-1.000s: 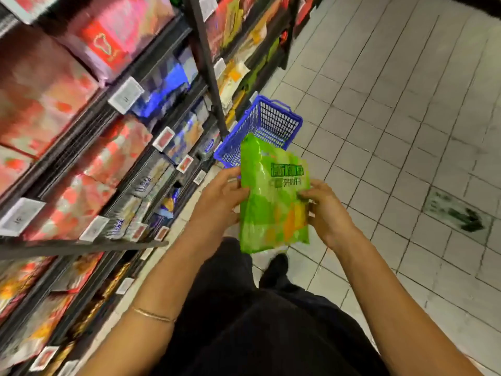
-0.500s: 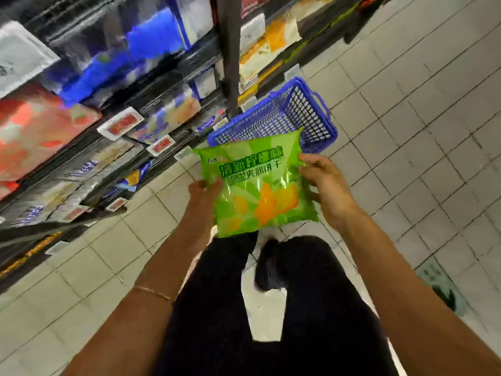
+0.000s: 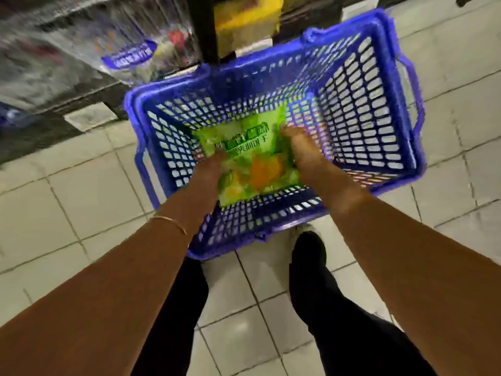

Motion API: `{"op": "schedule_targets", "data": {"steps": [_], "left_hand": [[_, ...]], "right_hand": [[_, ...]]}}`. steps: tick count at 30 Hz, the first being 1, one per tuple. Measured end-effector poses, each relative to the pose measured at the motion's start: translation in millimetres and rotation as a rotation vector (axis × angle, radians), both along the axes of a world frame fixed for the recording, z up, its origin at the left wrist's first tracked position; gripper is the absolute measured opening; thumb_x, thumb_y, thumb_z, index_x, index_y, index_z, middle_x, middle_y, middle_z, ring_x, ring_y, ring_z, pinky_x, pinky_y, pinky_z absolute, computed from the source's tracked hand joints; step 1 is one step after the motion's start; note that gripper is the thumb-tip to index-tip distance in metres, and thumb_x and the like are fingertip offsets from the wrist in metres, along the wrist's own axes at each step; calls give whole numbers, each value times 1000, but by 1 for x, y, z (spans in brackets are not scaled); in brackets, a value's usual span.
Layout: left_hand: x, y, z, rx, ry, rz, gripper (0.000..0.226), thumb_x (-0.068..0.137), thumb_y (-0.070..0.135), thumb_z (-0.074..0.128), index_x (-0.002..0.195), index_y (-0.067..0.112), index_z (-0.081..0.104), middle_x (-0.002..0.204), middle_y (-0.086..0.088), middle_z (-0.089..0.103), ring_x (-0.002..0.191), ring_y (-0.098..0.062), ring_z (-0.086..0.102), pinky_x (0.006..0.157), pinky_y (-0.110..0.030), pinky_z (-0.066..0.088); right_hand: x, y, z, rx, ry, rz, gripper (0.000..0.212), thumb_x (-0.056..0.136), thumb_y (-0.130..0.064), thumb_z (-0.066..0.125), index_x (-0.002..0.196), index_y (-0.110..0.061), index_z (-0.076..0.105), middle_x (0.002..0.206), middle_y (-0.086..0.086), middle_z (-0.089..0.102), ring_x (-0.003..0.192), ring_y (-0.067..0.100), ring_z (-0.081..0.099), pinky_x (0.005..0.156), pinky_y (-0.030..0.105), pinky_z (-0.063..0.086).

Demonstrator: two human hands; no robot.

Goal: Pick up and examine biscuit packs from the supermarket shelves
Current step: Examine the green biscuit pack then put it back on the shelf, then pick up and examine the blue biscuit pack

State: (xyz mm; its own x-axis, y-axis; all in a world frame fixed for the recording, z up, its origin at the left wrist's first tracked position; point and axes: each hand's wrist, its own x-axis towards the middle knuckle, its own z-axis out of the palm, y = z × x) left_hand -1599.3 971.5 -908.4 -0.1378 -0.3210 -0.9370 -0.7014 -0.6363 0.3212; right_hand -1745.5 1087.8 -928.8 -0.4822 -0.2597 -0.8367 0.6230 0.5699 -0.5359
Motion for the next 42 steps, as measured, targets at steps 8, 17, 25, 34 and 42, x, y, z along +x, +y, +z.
{"op": "schedule_targets", "data": {"steps": [8, 17, 25, 34, 42], "left_hand": [[16, -1, 12, -103, -20, -62, 37, 110, 36, 48, 131, 11, 64, 126, -13, 65, 125, -35, 61, 104, -41, 50], [115, -9, 350, -87, 226, 200, 36, 108, 39, 45, 136, 24, 60, 133, -2, 68, 111, -22, 65, 89, -37, 46], [211, 46, 583, -372, 309, 390, 39, 110, 51, 36, 130, 37, 65, 127, 7, 75, 115, -17, 72, 89, -40, 50], [321, 164, 653, -511, 373, 783, 39, 108, 51, 40, 132, 35, 67, 129, 4, 74, 117, -21, 71, 101, -46, 52], [429, 144, 654, -572, 399, 1219, 56, 97, 56, 43, 136, 22, 64, 129, -3, 74, 118, -26, 71, 102, -49, 50]], "right_hand": [[23, 8, -7, 7, -150, 83, 25, 108, -39, 49, 105, -22, 68, 123, 9, 70, 105, 31, 66, 97, 49, 54], [39, 50, 335, -137, -153, 34, 33, 109, -43, 42, 112, -27, 70, 116, -2, 74, 106, 19, 67, 93, 41, 46], [63, 75, 571, -304, -97, 357, 39, 107, -49, 38, 122, -28, 67, 126, -1, 73, 112, 20, 69, 94, 38, 52], [116, 52, 635, -367, -47, 750, 53, 97, -53, 45, 134, -19, 62, 129, 2, 73, 114, 19, 72, 84, 33, 52], [252, -54, 631, -308, -67, 1108, 44, 103, -48, 42, 130, -21, 65, 131, 3, 72, 114, 21, 70, 91, 36, 49]]}}
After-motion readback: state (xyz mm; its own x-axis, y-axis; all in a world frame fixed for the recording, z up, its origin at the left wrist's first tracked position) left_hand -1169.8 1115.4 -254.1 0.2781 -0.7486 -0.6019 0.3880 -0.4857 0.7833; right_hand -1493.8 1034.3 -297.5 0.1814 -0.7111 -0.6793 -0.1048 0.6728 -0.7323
